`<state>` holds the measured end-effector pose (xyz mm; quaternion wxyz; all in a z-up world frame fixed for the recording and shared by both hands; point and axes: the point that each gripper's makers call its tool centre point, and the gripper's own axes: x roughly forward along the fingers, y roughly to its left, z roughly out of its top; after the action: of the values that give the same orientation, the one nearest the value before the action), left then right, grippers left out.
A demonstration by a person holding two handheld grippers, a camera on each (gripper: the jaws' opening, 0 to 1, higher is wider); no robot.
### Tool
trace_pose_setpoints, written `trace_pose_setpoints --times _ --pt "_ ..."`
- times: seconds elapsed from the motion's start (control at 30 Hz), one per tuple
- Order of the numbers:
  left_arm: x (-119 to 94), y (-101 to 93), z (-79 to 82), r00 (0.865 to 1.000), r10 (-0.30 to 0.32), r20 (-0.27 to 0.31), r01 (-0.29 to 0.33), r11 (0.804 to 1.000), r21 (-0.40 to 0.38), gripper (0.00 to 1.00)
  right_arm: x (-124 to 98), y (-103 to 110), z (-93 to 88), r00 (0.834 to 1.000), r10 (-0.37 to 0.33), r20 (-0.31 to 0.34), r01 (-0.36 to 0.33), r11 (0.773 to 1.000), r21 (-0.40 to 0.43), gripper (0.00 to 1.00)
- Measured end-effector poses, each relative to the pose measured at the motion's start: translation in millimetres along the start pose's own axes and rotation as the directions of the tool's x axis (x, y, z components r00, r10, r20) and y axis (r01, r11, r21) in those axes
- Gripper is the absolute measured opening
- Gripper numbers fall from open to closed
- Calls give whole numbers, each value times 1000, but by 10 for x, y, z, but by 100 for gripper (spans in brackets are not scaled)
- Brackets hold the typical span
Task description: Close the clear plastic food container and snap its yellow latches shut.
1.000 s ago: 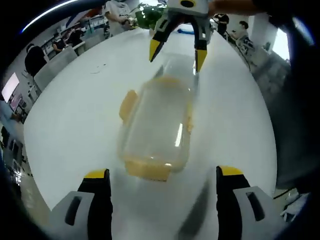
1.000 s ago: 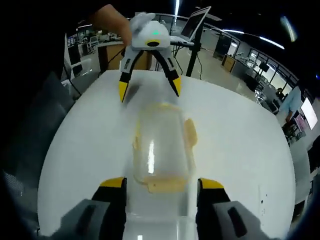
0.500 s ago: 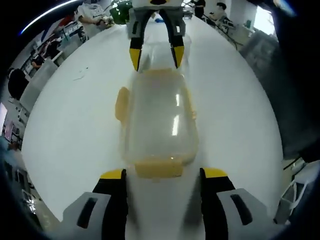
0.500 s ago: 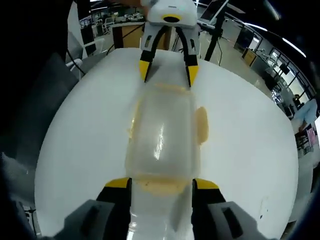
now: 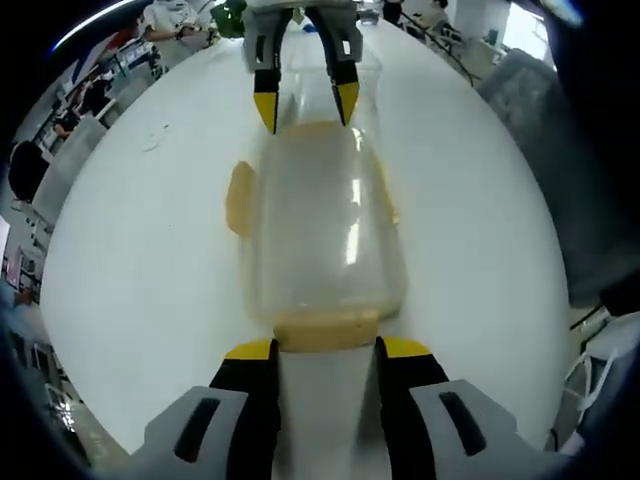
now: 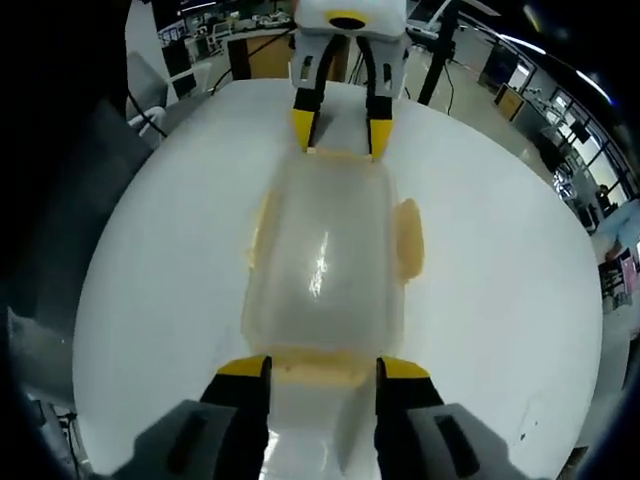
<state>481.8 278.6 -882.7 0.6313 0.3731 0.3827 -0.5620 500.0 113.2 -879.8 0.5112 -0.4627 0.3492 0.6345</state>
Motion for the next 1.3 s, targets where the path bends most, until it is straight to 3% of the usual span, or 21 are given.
trace_pose_setpoints --times 0.07,0.1,0.17,0.37,0.43,0.47,0.53,0.67,0.87,0.97,1.03,1.3 --pt "1 -12 3 1000 -7 -3 7 1000 12 35 -6 -59 -63 999 -38 -34 40 998 51 38" --pt "0 -19 4 1000 -12 -5 12 1000 13 34 6 0 -56 1000 2 -21 0 997 76 37" --pt "-2 -17 4 1000 -15 -12 16 1000 20 34 12 -28 -73 1000 2 -26 1 994 109 37" --pt "4 -18 3 999 -32 -21 31 999 -7 36 78 52 -34 998 56 -17 -55 996 65 38" --pt "13 -37 32 999 -42 0 42 999 -21 40 95 53 -69 997 45 -65 -47 998 -33 38" --pt "23 -24 37 999 -41 -1 41 999 -28 43 113 62 -34 998 41 -57 -40 999 16 38" --pt "45 -22 33 999 -32 -9 32 999 -7 46 122 52 -24 998 37 -53 -38 999 -6 38" --pt "15 -69 8 999 -36 -26 36 999 -18 42 116 38 -19 998 36 -42 -36 999 0 38" --pt "-3 -164 2 998 -58 6 58 996 -66 46 112 24 -14 999 29 -28 -28 999 35 38" --pt "6 -140 21 999 -40 21 41 995 -89 45 113 28 -9 999 27 -28 -26 999 43 38" --pt "3 -42 44 999 9 39 -5 993 -114 39 114 30 -9 999 27 -29 -25 999 46 38" --pt "4 -96 52 1000 0 20 2 997 -83 38 110 29 -22 999 29 -27 -28 999 41 38"
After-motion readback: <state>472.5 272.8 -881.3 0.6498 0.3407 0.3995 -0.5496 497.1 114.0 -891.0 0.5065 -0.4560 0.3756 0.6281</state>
